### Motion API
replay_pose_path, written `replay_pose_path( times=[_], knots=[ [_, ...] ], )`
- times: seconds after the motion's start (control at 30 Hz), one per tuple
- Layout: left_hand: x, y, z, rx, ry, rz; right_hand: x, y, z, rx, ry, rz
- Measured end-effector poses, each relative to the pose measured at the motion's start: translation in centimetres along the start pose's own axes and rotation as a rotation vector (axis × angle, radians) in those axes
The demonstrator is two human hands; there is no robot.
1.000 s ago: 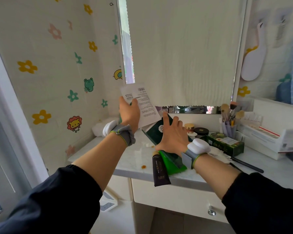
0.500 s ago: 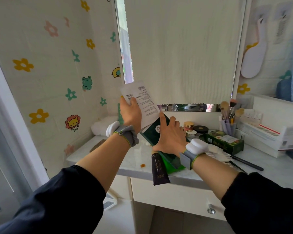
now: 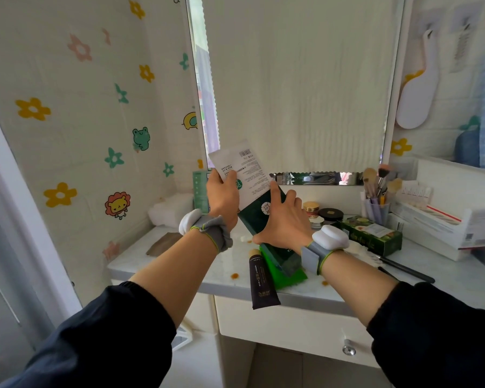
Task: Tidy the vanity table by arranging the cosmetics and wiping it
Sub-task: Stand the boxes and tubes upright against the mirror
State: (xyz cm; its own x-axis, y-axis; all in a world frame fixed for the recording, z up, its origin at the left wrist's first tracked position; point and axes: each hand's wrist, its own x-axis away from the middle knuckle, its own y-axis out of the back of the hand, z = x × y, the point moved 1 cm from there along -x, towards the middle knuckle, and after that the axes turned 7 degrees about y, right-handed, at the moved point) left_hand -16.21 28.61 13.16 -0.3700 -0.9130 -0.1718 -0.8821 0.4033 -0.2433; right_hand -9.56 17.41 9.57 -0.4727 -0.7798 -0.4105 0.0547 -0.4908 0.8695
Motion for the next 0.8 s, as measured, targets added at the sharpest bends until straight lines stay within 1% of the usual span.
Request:
replay_pose_path(
  times=[0.13, 0.2, 0.27, 0.33, 0.5, 0.8],
  knots=[
    [0.3, 0.1, 0.5, -0.032, 0.046, 0.039, -0.1, 0.1, -0.4, 0.011, -0.014, -0.025],
    [0.4, 0.2, 0.4, 0.004, 0.041, 0.008, -0.1, 0.1, -0.7, 0.022, -0.010, -0.029],
    [0.1, 0.3, 0.2, 0.000, -0.011, -0.046, 0.0, 0.0, -0.9, 0.032, -0.009, -0.026],
    [0.2, 0.5, 0.0, -0.069, -0.065, -0.051, 0.1, -0.2, -1.1, 0.032, -0.015, -0.027],
    [1.1, 0.5, 0.6, -0.259, -0.137, 0.015, -0.2, -0.2, -1.0, 0.022, -0.031, -0.049],
    [1.3, 0.2, 2.0, -0.422, -0.180, 0.101, -0.1, -0.3, -1.2, 0.002, -0.063, -0.072]
  ],
)
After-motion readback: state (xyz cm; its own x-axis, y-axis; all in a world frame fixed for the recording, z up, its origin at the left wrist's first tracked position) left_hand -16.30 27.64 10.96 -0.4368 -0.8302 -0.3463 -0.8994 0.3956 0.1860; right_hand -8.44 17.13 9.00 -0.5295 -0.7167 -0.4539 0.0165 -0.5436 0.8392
